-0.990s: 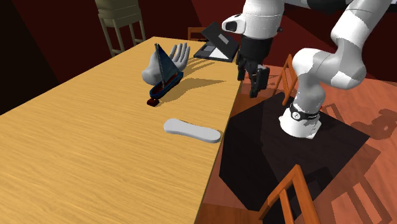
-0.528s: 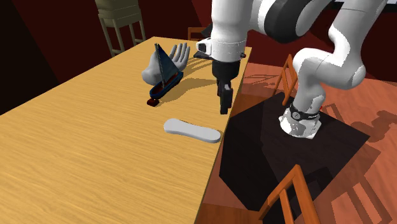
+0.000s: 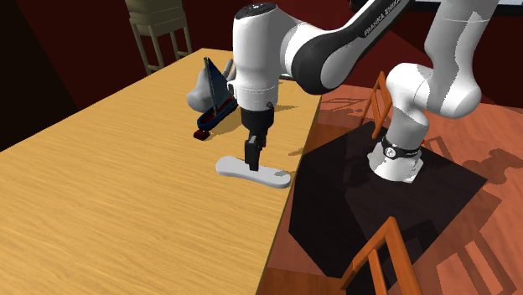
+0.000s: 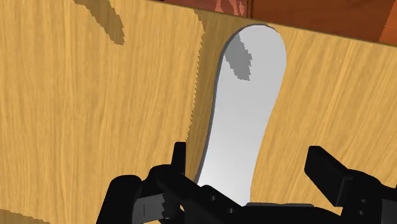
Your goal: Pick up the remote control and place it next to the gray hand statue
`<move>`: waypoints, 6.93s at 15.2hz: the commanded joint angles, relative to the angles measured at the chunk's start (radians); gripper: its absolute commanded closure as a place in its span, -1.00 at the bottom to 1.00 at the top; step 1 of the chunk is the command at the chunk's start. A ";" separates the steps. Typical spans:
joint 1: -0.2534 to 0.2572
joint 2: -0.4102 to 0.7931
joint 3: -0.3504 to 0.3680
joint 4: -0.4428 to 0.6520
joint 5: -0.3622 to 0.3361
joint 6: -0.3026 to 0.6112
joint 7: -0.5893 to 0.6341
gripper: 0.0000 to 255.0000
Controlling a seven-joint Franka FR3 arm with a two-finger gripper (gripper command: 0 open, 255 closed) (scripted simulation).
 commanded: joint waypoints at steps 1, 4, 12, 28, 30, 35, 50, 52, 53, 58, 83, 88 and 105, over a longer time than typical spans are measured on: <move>-0.008 0.053 -0.008 0.029 0.012 0.030 0.023 -1.00; -0.009 0.073 -0.008 0.012 0.015 0.068 0.021 -1.00; -0.010 0.107 -0.007 -0.011 0.019 0.125 0.018 -1.00; -0.010 0.092 -0.008 -0.002 0.017 0.100 0.019 1.00; -0.009 0.077 -0.008 0.008 0.015 0.075 0.020 1.00; -0.008 0.043 -0.009 0.038 0.011 0.012 0.023 1.00; -0.007 -0.029 -0.008 0.158 0.003 -0.180 0.026 1.00; -0.006 -0.035 -0.008 0.178 0.002 -0.206 0.026 1.00; -0.006 -0.037 -0.008 0.188 0.002 -0.219 0.026 1.00; -0.006 -0.048 -0.008 0.243 0.001 -0.284 0.026 1.00; -0.182 -0.318 -0.223 0.051 -0.086 -0.342 -0.335 1.00; -0.232 -0.338 -0.298 0.041 -0.113 -0.343 -0.449 1.00; -0.372 -0.182 -0.603 0.215 -0.079 -0.344 -0.914 1.00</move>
